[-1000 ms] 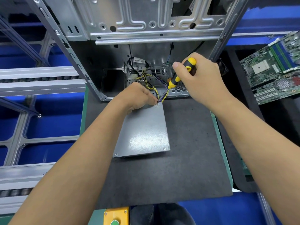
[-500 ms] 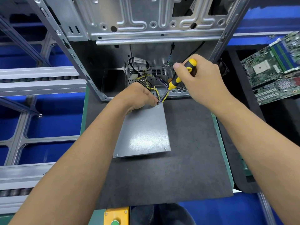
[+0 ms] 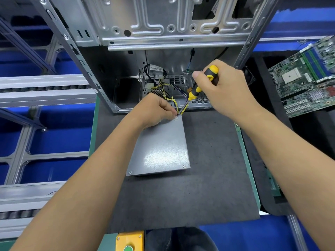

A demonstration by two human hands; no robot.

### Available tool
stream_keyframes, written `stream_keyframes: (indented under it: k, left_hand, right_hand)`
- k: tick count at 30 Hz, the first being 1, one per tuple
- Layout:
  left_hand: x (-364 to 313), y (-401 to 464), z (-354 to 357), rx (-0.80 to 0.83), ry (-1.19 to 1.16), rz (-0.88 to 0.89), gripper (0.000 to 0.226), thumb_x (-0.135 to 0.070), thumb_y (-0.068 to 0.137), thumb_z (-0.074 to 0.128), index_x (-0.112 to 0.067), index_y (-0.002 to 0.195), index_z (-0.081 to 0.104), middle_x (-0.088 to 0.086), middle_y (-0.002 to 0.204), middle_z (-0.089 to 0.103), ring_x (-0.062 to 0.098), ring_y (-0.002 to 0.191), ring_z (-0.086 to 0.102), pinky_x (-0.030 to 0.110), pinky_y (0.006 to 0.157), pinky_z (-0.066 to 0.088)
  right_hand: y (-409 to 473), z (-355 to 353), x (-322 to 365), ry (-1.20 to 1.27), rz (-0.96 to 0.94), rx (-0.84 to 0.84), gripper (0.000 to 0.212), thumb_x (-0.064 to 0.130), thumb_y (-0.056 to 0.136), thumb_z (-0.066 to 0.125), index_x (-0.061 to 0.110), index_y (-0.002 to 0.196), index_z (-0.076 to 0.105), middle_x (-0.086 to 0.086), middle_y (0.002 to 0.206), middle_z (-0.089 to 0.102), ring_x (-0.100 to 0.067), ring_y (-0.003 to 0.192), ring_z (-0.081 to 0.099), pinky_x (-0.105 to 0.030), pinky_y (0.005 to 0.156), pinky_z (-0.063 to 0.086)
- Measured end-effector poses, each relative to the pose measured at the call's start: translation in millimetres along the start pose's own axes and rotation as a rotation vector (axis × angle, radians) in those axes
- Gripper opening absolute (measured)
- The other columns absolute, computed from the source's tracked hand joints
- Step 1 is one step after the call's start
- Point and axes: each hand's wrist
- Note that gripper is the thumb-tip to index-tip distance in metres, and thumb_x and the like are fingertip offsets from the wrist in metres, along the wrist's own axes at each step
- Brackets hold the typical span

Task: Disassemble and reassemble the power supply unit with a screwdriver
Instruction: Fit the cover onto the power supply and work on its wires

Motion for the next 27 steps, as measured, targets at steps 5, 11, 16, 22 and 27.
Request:
stream_keyframes:
  k: [5, 11, 16, 22, 27]
  left_hand:
    - [4.6, -6.1, 5.2, -0.071, 0.053, 0.077, 0.011, -0.015, 0.084, 0.078, -0.025, 0.086, 0.081, -0.019, 0.072, 0.069, -0.009, 0.061, 0.056, 0.006, 0.058, 0.041]
    - [5.6, -7.3, 10.1, -0.119, 0.062, 0.111, 0.009, -0.012, 0.084, 0.077, -0.018, 0.088, 0.081, -0.018, 0.073, 0.068, -0.014, 0.057, 0.053, 0.001, 0.054, 0.037]
    - [8.2, -8.5, 10.7, -0.139, 0.084, 0.16, 0.008, -0.014, 0.084, 0.078, -0.019, 0.088, 0.081, -0.01, 0.078, 0.073, -0.008, 0.062, 0.055, 0.002, 0.058, 0.038]
    - [10.8, -11.2, 12.7, -0.152, 0.088, 0.201, 0.01, -0.012, 0.085, 0.076, -0.02, 0.088, 0.081, -0.019, 0.073, 0.068, -0.012, 0.06, 0.054, 0.002, 0.058, 0.037]
    - [13.9, -15.7, 14.9, -0.174, 0.122, 0.218, 0.01, -0.019, 0.086, 0.075, -0.025, 0.091, 0.08, -0.007, 0.083, 0.074, 0.007, 0.072, 0.062, 0.021, 0.07, 0.049]
  right_hand:
    - [0.1, -0.8, 2.1, -0.005, -0.012, 0.002, 0.037, 0.039, 0.095, 0.059, 0.004, 0.084, 0.056, 0.014, 0.052, 0.049, 0.008, 0.055, 0.052, -0.006, 0.051, 0.034]
    - [-0.7, -7.8, 2.1, -0.054, -0.016, 0.037, 0.033, 0.045, 0.088, 0.066, 0.014, 0.091, 0.056, 0.019, 0.062, 0.058, -0.001, 0.066, 0.051, -0.019, 0.063, 0.039]
    - [-0.1, -15.9, 15.3, -0.292, -0.144, 0.105, 0.035, 0.058, 0.086, 0.062, 0.025, 0.095, 0.056, -0.004, 0.075, 0.061, -0.029, 0.084, 0.054, -0.035, 0.073, 0.043]
    - [12.9, -26.1, 39.4, -0.472, -0.064, 0.38, 0.025, 0.04, 0.089, 0.06, 0.016, 0.094, 0.054, -0.006, 0.084, 0.065, -0.023, 0.08, 0.06, -0.034, 0.065, 0.049]
    - [11.6, -17.3, 58.4, -0.685, -0.098, 0.322, 0.047, 0.05, 0.094, 0.052, 0.016, 0.065, 0.038, -0.005, 0.068, 0.039, -0.034, 0.078, 0.049, -0.031, 0.055, 0.032]
Point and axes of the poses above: each hand's wrist, its own y-axis towards the middle knuckle, its own z-axis out of the palm, x = y × z
